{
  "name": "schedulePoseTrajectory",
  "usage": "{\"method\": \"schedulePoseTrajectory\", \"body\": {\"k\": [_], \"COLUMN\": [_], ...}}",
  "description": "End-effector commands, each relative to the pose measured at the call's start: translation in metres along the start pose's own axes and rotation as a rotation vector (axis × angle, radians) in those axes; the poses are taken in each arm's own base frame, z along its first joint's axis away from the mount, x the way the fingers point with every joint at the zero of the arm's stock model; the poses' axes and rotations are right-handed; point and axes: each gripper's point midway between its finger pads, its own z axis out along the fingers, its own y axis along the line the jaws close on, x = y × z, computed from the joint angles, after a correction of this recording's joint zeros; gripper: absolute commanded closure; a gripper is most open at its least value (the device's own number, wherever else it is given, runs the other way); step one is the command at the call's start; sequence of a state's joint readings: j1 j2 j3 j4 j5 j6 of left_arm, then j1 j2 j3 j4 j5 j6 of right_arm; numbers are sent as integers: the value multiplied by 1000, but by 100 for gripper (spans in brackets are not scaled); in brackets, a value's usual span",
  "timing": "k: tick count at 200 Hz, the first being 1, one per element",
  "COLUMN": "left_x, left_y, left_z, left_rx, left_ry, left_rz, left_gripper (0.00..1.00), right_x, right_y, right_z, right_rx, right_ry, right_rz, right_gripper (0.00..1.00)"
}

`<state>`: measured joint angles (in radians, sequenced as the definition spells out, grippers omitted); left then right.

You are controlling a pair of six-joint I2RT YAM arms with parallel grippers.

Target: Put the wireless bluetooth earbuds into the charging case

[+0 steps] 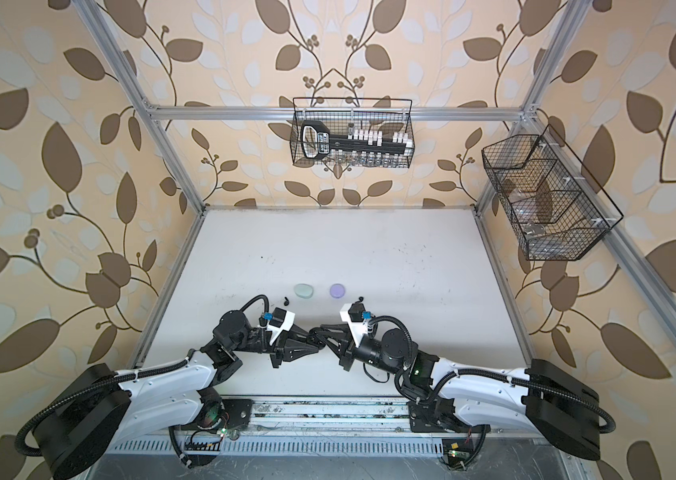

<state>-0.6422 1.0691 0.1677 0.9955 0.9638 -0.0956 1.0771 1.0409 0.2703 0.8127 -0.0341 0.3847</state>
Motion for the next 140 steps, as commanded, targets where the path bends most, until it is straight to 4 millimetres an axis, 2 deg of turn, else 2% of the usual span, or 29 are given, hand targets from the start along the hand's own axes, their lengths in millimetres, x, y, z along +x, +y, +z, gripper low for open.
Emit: {"method": "schedulePoseTrajectory", "body": {"k": [1,13,28,40,64,84,99,119,140], "left_x": [-15,-13,-12,-10,-8,-7,-12,-26,-43], "left_y": [10,8,6,8,17,35,53,78,99], "left_z": [1,-1,-3,-6,-11,-18,-32,-62,-83], "left_rx": [-61,-64,-67,-96,-173,-294,-394,-507,-588], "left_ry": [-41,-41,-46,-43,-47,-76,-126,-216,-279], "left_rz": [94,108,125,133,138,115,86,18,-20], "left_gripper": [100,100,100,100,100,100,100,100,100], "right_x": [-15,-20,-26,-29,-34,-46,-57,-70,-79], "right_y": [-5,-22,-36,-38,-29,-20,-19,-25,-40], "right_z": [2,1,1,2,6,7,6,4,4], "right_rx": [50,135,177,169,138,110,126,174,245], "right_ry": [-34,-35,-30,-26,-16,-25,-33,-36,-44], "right_rz": [22,67,124,152,164,174,186,201,225], "right_gripper": [72,60,59,59,54,45,40,36,33]}}
